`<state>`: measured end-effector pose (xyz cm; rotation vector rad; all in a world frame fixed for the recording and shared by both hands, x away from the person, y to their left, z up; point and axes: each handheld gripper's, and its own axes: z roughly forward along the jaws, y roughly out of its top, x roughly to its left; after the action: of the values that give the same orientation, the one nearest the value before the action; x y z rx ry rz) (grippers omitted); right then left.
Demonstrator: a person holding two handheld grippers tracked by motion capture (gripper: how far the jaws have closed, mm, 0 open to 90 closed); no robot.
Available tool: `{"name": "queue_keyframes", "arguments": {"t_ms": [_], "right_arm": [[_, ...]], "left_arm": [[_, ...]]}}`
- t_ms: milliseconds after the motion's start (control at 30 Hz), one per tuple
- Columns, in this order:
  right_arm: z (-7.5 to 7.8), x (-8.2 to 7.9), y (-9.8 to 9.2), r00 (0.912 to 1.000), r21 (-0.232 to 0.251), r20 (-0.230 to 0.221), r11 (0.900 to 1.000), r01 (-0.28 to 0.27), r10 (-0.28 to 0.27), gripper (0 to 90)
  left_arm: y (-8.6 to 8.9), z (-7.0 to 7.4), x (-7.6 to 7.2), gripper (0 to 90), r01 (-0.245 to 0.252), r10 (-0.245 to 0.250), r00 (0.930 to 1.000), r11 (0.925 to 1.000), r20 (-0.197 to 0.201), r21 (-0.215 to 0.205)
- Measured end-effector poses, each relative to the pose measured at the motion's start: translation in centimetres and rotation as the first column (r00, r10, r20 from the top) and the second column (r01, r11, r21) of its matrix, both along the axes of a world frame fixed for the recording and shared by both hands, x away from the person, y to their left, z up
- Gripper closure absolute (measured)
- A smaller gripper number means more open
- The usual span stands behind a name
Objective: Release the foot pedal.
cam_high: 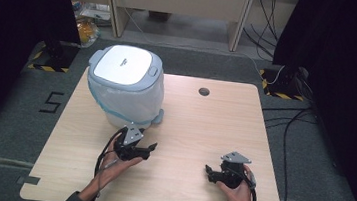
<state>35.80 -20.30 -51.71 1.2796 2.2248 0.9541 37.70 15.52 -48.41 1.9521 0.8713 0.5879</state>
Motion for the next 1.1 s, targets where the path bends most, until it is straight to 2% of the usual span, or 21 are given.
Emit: {"name": "queue_keyframes", "arguments": {"t_ms": [300, 500, 933, 1100], "right_arm": [[0.0, 0.0, 0.0, 1.0, 0.0, 0.0, 1.0, -0.001, 0.001, 16.7], [0.0, 0.0, 0.0, 1.0, -0.001, 0.0, 1.0, -0.003, 0.003, 16.7], [0.0, 0.0, 0.0, 1.0, -0.001, 0.001, 1.0, -0.006, 0.006, 16.6], [0.0, 0.0, 0.0, 1.0, -0.001, 0.001, 1.0, -0.006, 0.006, 16.6]], "left_arm": [[1.4, 0.1, -1.0, 27.2, -0.011, 0.011, 0.9999, 0.9999, 0.008, -0.012], [2.7, -0.2, -1.4, 26.9, -0.032, 0.032, 0.9994, 0.9995, 0.009, -0.006], [4.6, -1.8, -1.8, 26.6, -0.066, 0.066, 0.9972, 0.9978, -0.034, 0.004], [5.4, -1.8, -2.2, 26.2, -0.075, 0.076, 0.9964, 0.9971, -0.037, 0.003]]}}
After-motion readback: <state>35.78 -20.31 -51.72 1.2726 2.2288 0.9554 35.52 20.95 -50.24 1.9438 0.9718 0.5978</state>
